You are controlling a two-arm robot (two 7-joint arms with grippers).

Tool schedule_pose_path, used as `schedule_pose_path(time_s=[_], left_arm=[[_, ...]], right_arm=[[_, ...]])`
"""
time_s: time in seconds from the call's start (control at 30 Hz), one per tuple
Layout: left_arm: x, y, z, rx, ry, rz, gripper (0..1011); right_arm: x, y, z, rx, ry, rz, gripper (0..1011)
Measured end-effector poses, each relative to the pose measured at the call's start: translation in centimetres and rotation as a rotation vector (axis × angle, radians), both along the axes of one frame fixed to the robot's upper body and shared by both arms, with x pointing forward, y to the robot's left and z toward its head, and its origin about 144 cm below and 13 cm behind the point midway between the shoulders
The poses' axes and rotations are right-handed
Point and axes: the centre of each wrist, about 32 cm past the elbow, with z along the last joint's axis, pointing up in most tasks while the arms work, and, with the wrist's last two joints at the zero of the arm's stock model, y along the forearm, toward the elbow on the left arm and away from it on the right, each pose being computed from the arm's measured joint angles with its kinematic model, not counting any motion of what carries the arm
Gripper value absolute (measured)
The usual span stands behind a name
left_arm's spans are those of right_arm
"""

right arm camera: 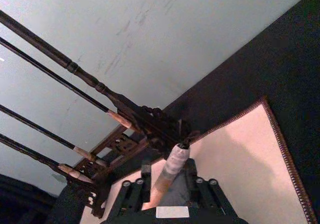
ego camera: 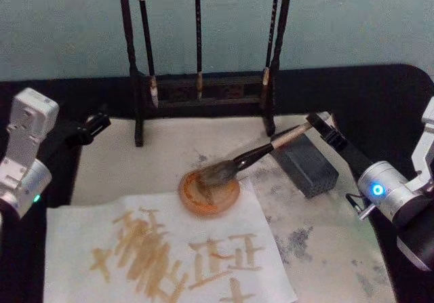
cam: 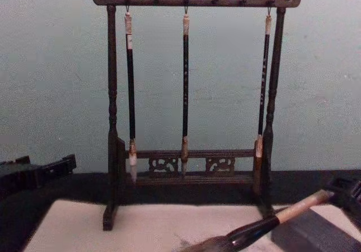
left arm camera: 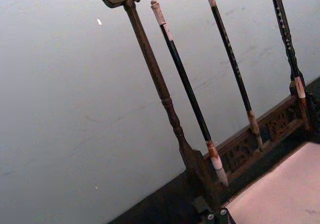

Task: Pick up the brush from the inkstone, write on the paper, then place the brush back to its original position.

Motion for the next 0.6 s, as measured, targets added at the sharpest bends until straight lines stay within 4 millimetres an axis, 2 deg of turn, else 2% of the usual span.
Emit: schedule_pose_path(time_s=[0.2, 0.23, 0.5, 0.6], left_arm=[[0.0, 0.0, 0.0, 0.000, 0.000, 0.000, 1002], [0.0, 0.0, 0.0, 0.000, 0.000, 0.000, 1002], [0.0, 0.0, 0.0, 0.000, 0.000, 0.000, 1002], [0.0, 0.0, 0.0, 0.000, 0.000, 0.000, 1002]], right_arm=[[0.0, 0.0, 0.0, 0.001, -0.001, -0.001, 591], [-0.1, -0.1, 0.1, 0.000, 0.002, -0.007, 653], [-1.0, -0.2, 0.5, -0.033, 0.007, -0.037, 902], [-1.5, -0.1, 0.8, -0.067, 0.000, -0.049, 964]])
